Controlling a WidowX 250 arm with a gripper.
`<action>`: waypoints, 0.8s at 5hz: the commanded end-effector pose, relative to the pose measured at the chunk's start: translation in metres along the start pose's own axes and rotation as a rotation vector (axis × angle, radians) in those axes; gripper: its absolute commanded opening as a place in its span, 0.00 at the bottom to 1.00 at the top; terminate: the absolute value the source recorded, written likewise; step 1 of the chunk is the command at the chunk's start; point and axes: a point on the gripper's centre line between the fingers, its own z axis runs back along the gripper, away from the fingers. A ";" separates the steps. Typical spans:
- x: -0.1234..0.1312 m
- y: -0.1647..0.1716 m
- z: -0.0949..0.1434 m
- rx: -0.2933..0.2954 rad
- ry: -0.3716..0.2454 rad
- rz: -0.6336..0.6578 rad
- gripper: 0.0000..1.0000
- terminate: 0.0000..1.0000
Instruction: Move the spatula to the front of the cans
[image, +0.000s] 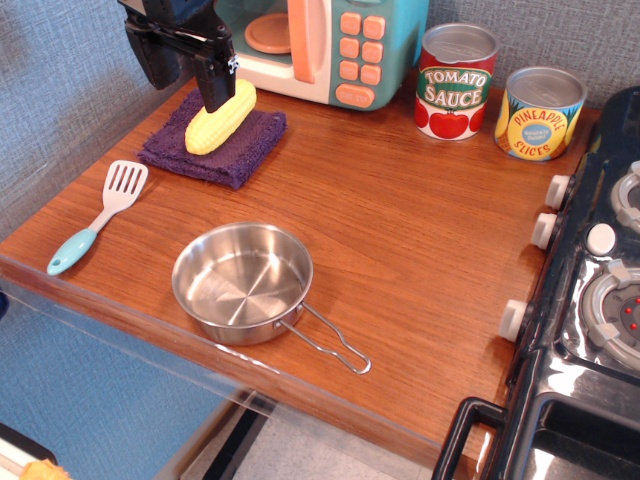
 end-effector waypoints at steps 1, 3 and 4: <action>0.000 0.000 0.000 0.000 0.000 0.000 1.00 0.00; -0.043 0.020 0.015 -0.040 -0.027 0.059 1.00 0.00; -0.082 0.032 0.006 0.026 0.030 0.075 1.00 0.00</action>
